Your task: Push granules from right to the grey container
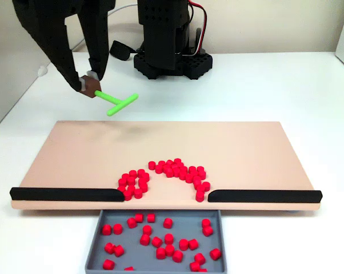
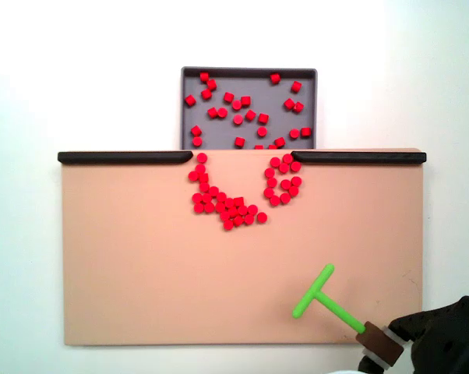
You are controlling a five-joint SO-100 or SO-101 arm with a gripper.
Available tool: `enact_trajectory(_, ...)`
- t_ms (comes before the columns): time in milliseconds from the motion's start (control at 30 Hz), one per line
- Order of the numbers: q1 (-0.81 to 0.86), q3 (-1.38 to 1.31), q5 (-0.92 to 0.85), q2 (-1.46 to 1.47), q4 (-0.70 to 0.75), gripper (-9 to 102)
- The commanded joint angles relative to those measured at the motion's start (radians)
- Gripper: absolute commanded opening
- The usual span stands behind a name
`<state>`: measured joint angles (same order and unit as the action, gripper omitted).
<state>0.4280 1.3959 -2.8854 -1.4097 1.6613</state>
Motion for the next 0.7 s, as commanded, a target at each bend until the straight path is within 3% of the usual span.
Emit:
enact_trajectory(0, 0.026, -0.061, -0.107, 0.009, -0.006, 0)
enact_trajectory(267, 0.078, -0.195, -0.325, 0.129, -0.006, 0)
enact_trajectory(667, -0.006, -0.236, -0.379, 0.23, -0.133, 0)
